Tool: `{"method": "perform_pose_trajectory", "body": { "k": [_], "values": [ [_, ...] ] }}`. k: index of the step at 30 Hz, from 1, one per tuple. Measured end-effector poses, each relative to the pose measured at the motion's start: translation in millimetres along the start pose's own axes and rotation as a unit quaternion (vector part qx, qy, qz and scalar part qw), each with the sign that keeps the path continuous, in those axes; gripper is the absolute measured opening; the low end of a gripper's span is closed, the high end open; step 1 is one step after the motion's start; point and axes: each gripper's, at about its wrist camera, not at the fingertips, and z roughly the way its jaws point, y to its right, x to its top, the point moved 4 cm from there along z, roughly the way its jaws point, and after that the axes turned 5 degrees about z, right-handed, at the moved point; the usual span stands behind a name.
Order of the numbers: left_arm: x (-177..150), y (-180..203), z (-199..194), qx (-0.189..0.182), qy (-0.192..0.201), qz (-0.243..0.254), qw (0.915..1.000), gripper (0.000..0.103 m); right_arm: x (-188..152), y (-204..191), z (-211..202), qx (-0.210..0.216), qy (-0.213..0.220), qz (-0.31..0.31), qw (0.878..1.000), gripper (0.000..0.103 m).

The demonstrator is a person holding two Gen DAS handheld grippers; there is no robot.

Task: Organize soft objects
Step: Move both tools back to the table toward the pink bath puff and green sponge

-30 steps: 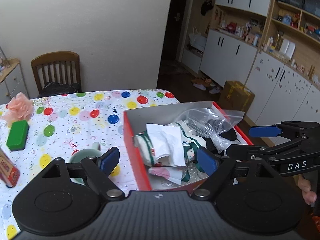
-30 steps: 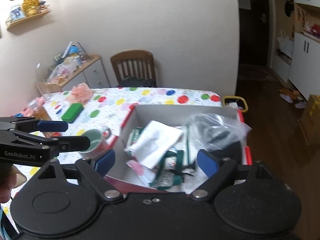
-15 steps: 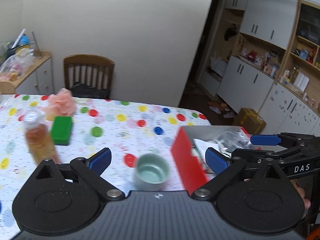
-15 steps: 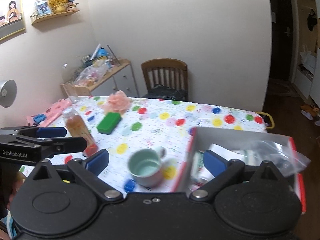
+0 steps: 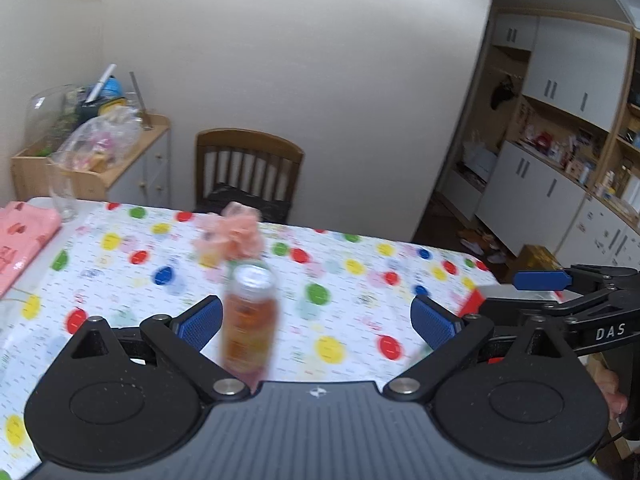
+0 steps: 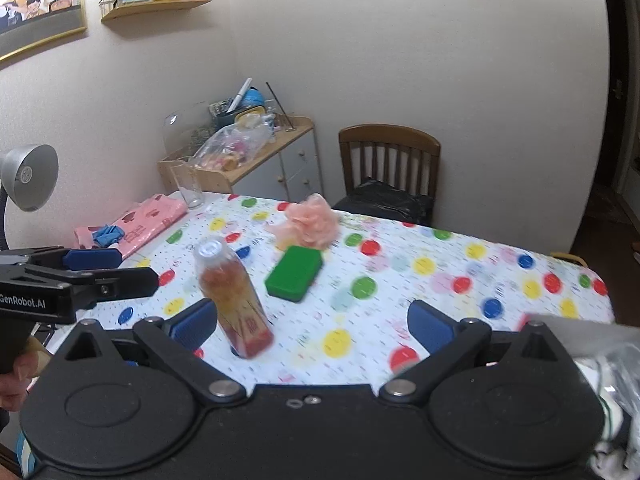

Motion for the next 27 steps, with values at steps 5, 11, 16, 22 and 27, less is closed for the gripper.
{"method": "perform_pose_trajectory", "body": {
  "k": [5, 11, 16, 22, 27],
  "values": [
    [15.8, -59.2, 7.8, 0.03, 0.01, -0.001, 0.9995, 0.101, 17.0, -21.5, 33.2, -0.007, -0.008, -0.009, 1.0, 0.101],
    [37.5, -105.7, 37.5, 0.055, 0.008, 0.018, 0.9983, 0.101, 35.6, -26.0, 77.2, -0.018, -0.034, -0.007, 0.999, 0.101],
    [54.6, -128.4, 75.2, 0.059, 0.001, 0.033, 0.9977, 0.101, 48.5, -13.9, 118.8, -0.029, -0.062, 0.014, 0.998, 0.101],
    [79.7, -140.5, 136.0, 0.048, -0.02, 0.046, 0.9976, 0.101, 59.4, 2.3, 181.7, -0.022, -0.124, 0.05, 0.991, 0.101],
    [89.8, -139.1, 192.8, 0.027, -0.05, 0.063, 0.9964, 0.101, 61.1, 5.7, 236.9, -0.017, -0.163, 0.063, 0.985, 0.101]
  ]
}}
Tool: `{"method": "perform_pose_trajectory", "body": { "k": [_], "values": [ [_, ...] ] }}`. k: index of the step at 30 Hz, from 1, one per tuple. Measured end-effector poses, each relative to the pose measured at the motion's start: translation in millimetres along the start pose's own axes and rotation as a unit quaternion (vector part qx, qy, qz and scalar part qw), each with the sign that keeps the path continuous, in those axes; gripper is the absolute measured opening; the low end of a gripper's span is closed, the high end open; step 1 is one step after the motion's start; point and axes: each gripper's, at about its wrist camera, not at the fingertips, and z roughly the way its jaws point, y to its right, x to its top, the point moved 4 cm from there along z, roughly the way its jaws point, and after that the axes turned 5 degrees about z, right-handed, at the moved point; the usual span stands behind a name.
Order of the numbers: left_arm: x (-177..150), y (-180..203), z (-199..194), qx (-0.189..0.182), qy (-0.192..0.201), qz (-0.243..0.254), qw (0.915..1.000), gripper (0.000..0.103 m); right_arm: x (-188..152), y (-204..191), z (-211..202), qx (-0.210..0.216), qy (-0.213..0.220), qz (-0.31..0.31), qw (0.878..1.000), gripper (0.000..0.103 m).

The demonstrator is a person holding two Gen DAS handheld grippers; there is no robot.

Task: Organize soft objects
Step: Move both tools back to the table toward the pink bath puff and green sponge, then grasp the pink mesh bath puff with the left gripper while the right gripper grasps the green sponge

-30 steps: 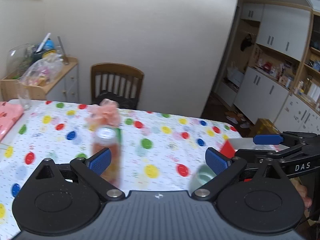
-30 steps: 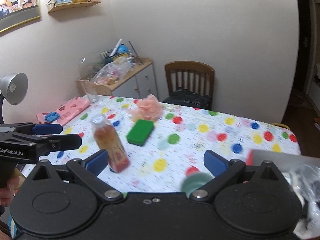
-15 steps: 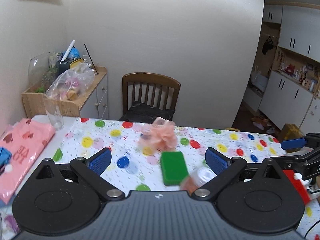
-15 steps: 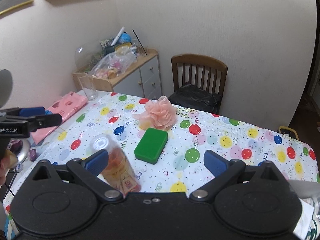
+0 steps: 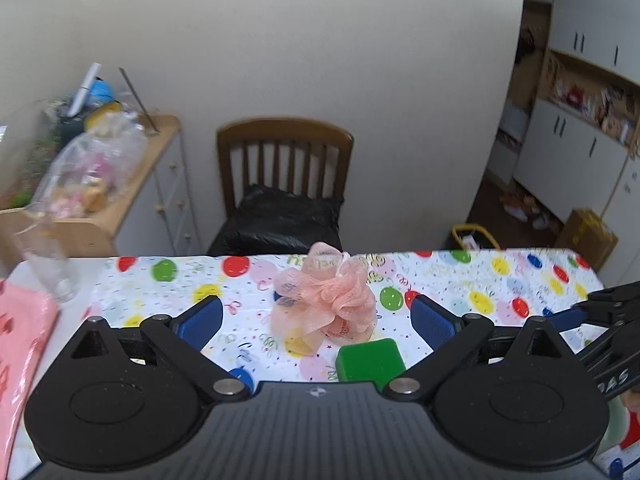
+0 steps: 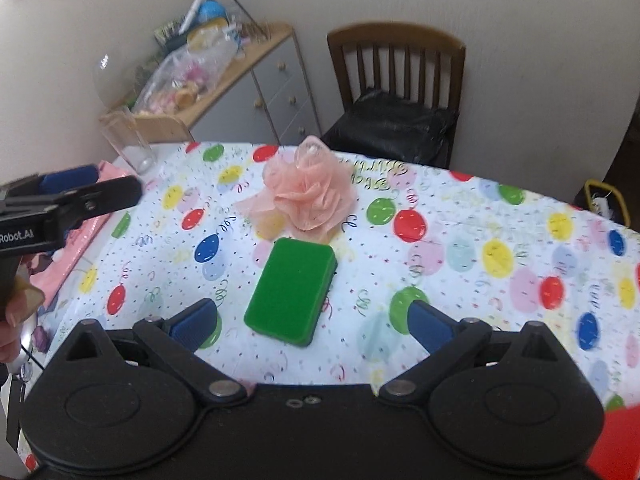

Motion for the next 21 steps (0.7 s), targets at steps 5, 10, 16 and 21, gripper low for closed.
{"method": "perform_pose_trajectory", "body": {
  "k": [5, 10, 16, 21],
  "values": [
    [4.5, 4.8, 49.8, 0.001, -0.019, 0.02, 0.9996, 0.101, 8.5, -3.6, 51.9, 0.006, -0.045, -0.007, 0.999, 0.101],
    [11.8, 6.5, 87.6, -0.015, -0.035, 0.026, 0.999, 0.101, 13.1, -9.6, 91.7, 0.018, -0.072, -0.006, 0.997, 0.101],
    [15.8, 5.9, 125.2, -0.017, -0.049, 0.022, 0.9984, 0.101, 15.0, -18.3, 123.4, 0.038, -0.098, 0.003, 0.994, 0.101],
    [15.2, 6.3, 147.0, -0.013, -0.055, 0.036, 0.9977, 0.101, 14.1, -26.4, 140.7, 0.041, -0.11, -0.004, 0.993, 0.101]
  ]
}}
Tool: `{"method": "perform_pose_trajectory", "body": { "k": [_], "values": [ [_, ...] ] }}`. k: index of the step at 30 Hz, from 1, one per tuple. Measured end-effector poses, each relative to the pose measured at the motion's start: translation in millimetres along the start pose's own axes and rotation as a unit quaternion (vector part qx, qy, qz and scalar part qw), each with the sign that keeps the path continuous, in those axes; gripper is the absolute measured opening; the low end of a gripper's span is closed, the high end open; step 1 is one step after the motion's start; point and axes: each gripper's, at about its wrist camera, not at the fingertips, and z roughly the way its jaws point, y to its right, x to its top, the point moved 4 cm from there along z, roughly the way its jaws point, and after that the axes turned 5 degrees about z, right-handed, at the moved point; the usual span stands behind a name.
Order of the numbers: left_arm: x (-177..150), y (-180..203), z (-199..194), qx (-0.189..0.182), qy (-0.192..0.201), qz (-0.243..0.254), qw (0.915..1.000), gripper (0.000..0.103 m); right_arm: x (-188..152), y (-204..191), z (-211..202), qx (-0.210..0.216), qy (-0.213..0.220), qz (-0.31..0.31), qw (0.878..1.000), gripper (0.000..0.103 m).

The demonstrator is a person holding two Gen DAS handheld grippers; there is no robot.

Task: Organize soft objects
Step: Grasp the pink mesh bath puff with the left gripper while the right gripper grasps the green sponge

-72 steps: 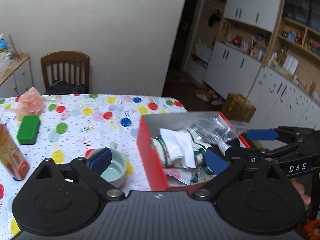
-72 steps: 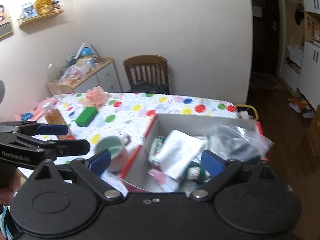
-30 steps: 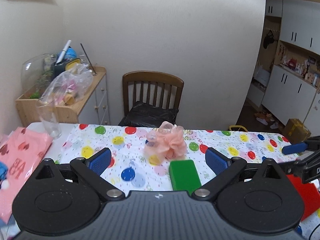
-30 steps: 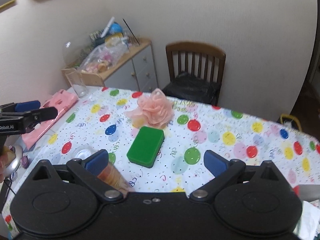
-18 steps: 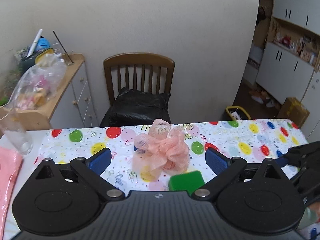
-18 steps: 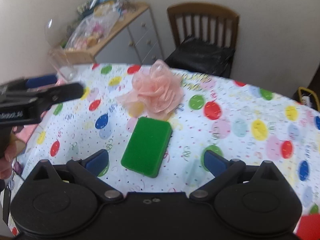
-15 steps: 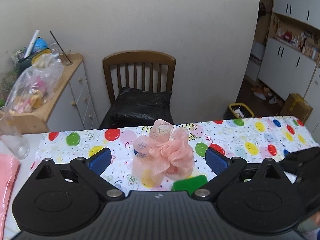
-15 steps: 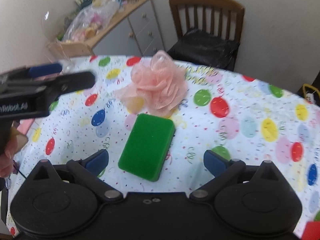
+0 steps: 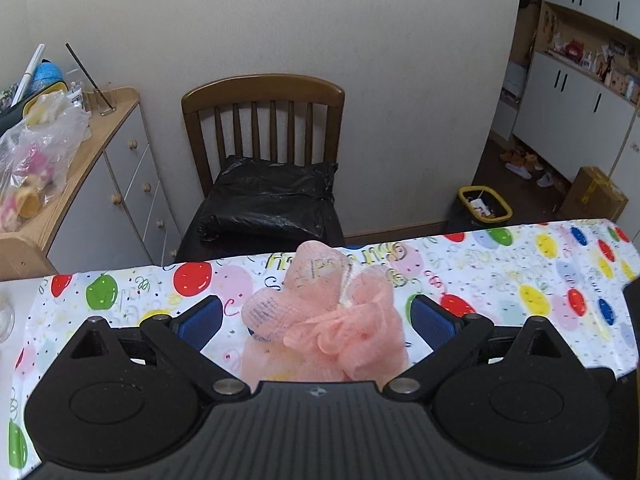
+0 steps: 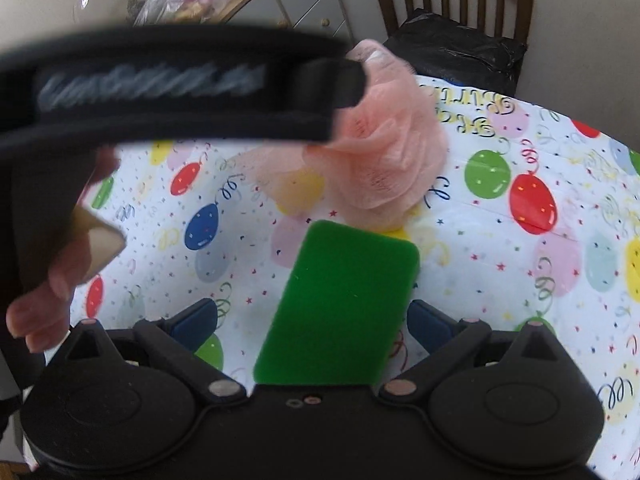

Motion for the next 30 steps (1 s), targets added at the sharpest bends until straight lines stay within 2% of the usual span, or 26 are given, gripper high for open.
{"method": "perform_pose_trajectory", "body": {
  "k": [6, 12, 18, 19, 21, 23, 30],
  "values": [
    [0.2, -1.0, 29.5, 0.004, -0.014, 0.003, 0.9999, 0.101, 4.0, 0.7, 16.6, -0.008, -0.006, 0.0, 1.0, 0.101],
    [-11.0, -1.4, 55.9, -0.02, -0.039, 0.002, 0.999, 0.1, 6.3, 3.1, 26.6, -0.026, -0.014, 0.001, 1.0, 0.101],
    [-18.1, -8.8, 66.7, -0.028, -0.04, -0.032, 0.9983, 0.072, 4.6, 1.9, 25.7, -0.042, -0.011, -0.016, 0.999, 0.094],
    [-18.5, -10.1, 67.4, -0.036, -0.038, -0.044, 0.9976, 0.064, 4.4, 1.0, 26.0, -0.047, -0.01, -0.018, 0.999, 0.091],
    [-19.4, -10.6, 69.2, -0.044, -0.036, -0.056, 0.9968, 0.058, 4.2, 0.1, 26.1, -0.056, -0.007, -0.021, 0.998, 0.085],
    [-21.0, -8.2, 70.7, -0.047, -0.038, -0.055, 0.9966, 0.048, 2.8, -0.7, 26.2, -0.062, -0.003, -0.027, 0.998, 0.078],
    [-26.1, -4.3, 64.0, -0.045, -0.026, -0.051, 0.9973, 0.033, -2.0, 3.9, 14.8, -0.06, 0.01, -0.006, 0.998, 0.072]
  ]
}}
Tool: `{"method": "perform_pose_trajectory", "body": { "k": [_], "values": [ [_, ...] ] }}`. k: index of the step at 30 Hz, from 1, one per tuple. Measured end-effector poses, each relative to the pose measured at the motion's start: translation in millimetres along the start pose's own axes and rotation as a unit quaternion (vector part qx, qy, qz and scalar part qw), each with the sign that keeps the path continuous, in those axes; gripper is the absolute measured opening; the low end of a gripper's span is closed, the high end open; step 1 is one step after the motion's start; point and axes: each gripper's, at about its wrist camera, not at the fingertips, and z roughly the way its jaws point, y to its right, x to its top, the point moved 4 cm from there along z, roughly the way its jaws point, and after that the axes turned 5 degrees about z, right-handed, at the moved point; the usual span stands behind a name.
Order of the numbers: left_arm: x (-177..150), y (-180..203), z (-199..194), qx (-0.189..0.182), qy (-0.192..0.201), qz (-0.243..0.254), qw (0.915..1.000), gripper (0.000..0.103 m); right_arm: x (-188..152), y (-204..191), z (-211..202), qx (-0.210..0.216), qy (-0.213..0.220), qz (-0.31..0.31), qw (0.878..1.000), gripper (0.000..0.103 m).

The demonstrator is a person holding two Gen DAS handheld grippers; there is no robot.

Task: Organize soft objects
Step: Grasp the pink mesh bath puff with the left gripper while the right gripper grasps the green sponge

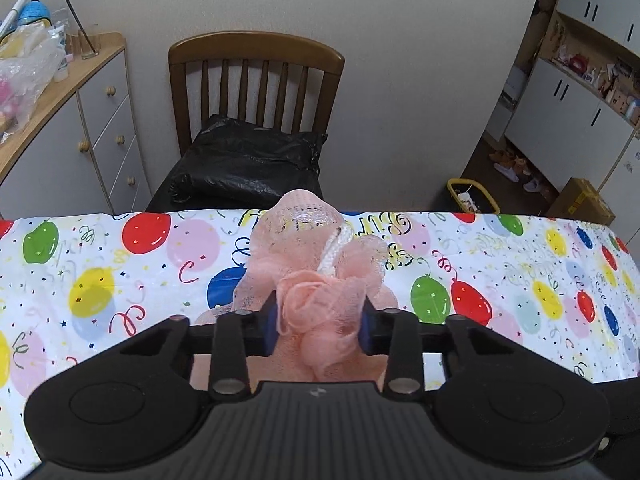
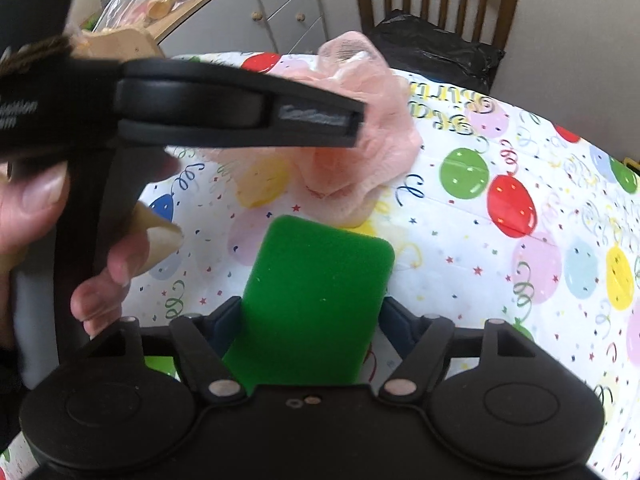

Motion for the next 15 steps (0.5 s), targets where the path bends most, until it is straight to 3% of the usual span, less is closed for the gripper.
{"method": "perform_pose_trajectory", "body": {
  "k": [5, 15],
  "values": [
    [-2.7, -8.6, -12.1, 0.009, 0.012, -0.017, 0.9997, 0.026, -3.4, 12.5, -14.3, -0.004, 0.017, 0.017, 1.0, 0.071],
    [-5.1, -36.2, -54.1, 0.029, 0.023, -0.049, 0.9981, 0.023, -8.2, 38.1, -70.7, -0.021, 0.059, 0.039, 0.997, 0.071]
  ]
}}
